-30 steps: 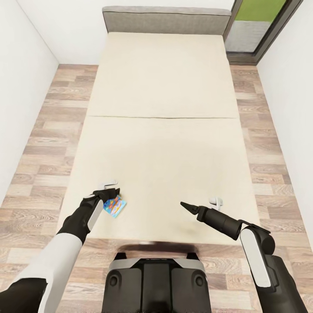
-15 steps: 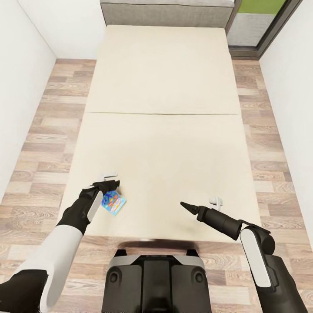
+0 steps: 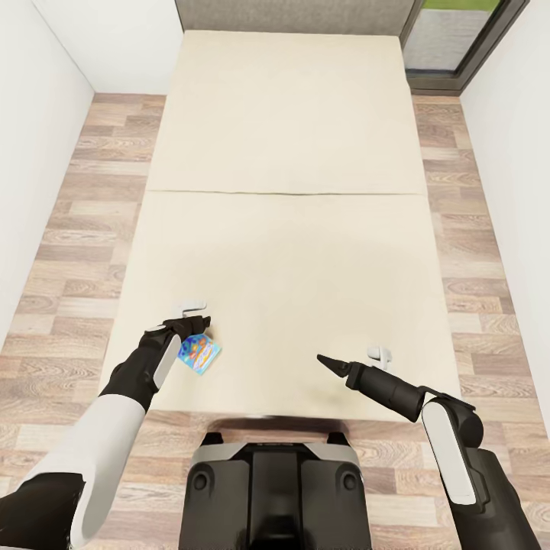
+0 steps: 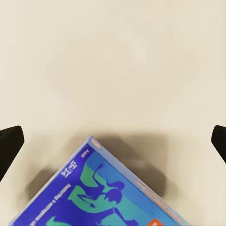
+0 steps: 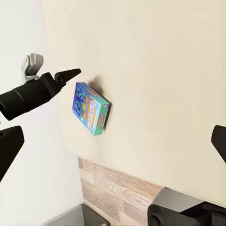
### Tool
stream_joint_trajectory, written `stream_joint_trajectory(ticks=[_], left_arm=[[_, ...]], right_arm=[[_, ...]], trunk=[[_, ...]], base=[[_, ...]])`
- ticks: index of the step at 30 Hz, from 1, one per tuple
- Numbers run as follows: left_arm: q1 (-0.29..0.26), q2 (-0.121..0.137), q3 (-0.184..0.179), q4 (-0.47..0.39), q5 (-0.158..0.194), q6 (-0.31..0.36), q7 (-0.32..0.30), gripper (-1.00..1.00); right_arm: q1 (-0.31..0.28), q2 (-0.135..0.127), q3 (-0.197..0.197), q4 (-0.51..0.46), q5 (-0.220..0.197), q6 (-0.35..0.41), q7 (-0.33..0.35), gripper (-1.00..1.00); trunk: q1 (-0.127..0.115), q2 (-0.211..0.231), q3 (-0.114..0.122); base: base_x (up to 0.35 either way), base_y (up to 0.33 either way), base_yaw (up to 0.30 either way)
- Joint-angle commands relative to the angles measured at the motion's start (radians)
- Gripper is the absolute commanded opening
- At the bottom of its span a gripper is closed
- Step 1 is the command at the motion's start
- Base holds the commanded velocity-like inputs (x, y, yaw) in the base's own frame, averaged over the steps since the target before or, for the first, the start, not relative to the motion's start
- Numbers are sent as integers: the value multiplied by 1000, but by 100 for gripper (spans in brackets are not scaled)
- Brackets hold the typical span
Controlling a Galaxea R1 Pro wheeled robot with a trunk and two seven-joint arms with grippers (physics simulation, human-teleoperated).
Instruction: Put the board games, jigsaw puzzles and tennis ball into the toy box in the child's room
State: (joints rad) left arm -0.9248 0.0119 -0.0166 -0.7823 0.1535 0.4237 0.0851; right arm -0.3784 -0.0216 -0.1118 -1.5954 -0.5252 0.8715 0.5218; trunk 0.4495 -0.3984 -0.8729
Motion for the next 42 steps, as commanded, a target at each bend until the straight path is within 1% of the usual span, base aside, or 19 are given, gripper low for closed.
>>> stream_joint_trajectory(ticks=[1,36,42], left_arm=[[0,0,-2,-2,11,5,7,100],[0,2,-5,-2,14,-3,1,100],[0,2,-5,-2,14,-3,1,100]], right_arm=[[-1,0,-1,0,1,6,3,100],[-1,0,0,-1,1,6,4,100],[-1,0,0,-1,1,6,5,100]], trunk=[[0,-2,-3],[0,-2,-59],[0,-2,-63]], base=[[0,0,0],[0,0,0],[-40,0,0]])
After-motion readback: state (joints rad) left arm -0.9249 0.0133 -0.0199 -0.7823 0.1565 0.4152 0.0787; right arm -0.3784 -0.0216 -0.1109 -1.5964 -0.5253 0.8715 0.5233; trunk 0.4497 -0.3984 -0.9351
